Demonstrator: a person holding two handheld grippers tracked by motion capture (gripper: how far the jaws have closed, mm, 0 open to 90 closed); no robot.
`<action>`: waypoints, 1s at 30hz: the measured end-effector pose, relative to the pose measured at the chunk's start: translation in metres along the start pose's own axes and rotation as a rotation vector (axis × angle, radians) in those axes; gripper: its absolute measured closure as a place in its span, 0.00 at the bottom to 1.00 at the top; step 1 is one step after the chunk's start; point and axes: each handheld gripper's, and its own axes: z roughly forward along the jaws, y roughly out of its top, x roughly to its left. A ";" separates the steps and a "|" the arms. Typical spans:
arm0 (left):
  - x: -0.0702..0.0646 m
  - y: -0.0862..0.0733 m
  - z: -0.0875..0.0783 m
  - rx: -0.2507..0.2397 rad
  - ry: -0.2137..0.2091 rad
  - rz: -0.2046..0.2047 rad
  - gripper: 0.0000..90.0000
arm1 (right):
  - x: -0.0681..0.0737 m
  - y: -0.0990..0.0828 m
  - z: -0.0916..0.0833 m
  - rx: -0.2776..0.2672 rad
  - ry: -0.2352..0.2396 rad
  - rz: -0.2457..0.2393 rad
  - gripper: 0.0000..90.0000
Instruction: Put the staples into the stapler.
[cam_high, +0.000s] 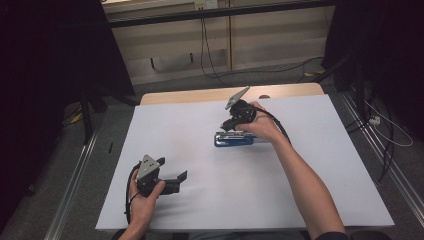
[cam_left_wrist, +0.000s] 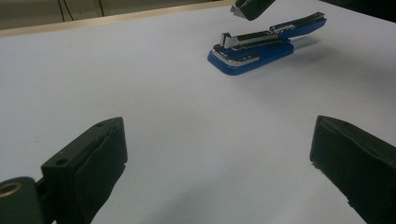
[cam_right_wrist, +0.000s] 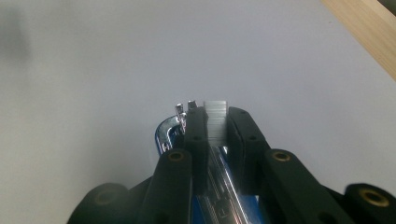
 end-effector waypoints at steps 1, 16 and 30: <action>0.000 0.000 0.000 -0.001 0.000 -0.002 0.05 | 0.001 0.000 0.001 0.003 0.004 -0.008 0.88; 0.000 0.000 0.000 0.001 -0.004 0.000 0.05 | 0.004 0.001 0.011 0.046 0.047 -0.074 0.88; 0.000 0.000 0.000 0.007 -0.006 0.002 0.05 | 0.004 -0.001 0.015 0.038 0.039 -0.141 0.88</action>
